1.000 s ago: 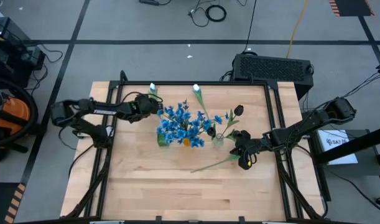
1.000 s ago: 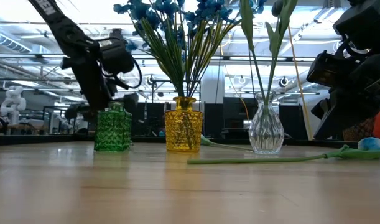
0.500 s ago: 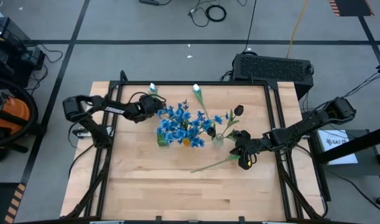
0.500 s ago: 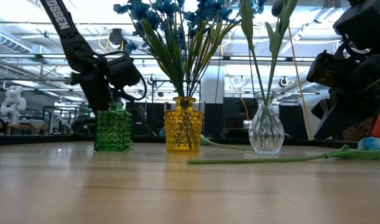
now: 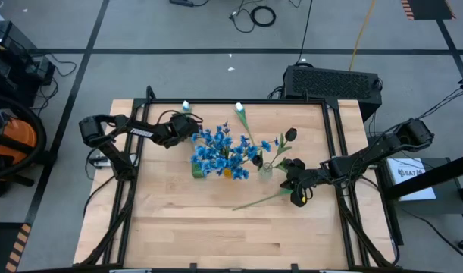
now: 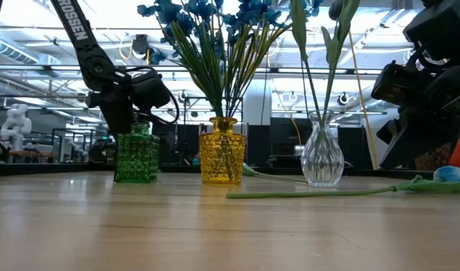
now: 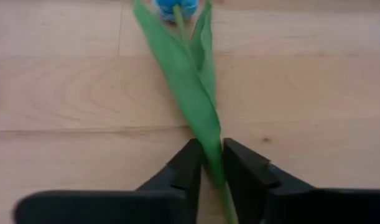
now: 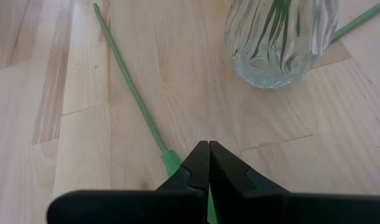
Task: Sort flowers into vase by color
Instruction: Put the top left white flower into the green vase
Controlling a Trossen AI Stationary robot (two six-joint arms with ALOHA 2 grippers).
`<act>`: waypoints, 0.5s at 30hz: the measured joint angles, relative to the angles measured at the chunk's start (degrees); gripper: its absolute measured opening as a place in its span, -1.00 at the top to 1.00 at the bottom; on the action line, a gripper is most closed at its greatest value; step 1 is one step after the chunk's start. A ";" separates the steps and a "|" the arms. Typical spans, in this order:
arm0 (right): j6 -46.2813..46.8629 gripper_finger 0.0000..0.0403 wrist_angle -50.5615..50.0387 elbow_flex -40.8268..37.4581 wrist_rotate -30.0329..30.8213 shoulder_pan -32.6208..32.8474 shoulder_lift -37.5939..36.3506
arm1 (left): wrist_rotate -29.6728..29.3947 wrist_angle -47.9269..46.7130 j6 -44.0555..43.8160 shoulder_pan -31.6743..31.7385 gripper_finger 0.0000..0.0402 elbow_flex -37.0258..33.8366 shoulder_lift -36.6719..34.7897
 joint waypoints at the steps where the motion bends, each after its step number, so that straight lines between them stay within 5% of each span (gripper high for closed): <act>1: 0.00 1.00 0.00 0.00 0.00 -0.02 0.02 | -0.01 -0.06 0.58 0.09 0.70 0.00 0.00; 6: 0.00 1.00 0.00 0.00 0.00 -0.02 0.02 | -2.27 0.53 1.06 0.66 0.94 -0.07 0.09; 15: -0.24 1.00 0.00 0.00 0.00 -0.01 0.02 | -3.12 4.15 6.55 1.25 0.97 -0.09 -1.37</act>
